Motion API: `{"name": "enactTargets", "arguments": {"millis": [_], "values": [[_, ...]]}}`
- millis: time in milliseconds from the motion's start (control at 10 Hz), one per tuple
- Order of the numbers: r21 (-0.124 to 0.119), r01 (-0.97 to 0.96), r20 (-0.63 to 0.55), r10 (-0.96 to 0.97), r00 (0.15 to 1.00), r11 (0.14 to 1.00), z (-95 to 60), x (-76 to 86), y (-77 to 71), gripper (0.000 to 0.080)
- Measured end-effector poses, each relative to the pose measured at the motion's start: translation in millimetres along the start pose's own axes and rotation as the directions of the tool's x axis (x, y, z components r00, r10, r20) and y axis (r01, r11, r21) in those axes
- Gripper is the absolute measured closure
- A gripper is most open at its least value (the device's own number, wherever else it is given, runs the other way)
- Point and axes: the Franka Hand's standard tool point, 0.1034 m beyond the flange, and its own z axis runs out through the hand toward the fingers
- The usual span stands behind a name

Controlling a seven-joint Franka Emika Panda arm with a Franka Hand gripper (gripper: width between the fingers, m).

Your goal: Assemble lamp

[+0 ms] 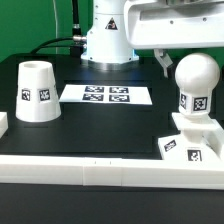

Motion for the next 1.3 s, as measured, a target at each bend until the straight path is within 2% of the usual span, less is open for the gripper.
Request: {"name": "enactTargets", "arguments": {"millis": [300,400,600,800,1300], "values": [[-0.001,0.191,0.001,-0.191,0.982,0.982,0.4,0.0,0.3,0.0101],[-0.039,0.334,-0.003,-0.335,0.942,0.942,0.4,1.0,3.3,0.0101],[-0.065,0.51,0.001,-0.511,0.86,0.858,-0.5,2.5,4.5,0.0101],[-0.087,0.671,0.014,-0.673,0.74,0.736,-0.8,2.7,3.8,0.0101],[-0.078,0.851,0.04,-0.851,0.523,0.52,0.6,3.3,5.6,0.0101]]}}
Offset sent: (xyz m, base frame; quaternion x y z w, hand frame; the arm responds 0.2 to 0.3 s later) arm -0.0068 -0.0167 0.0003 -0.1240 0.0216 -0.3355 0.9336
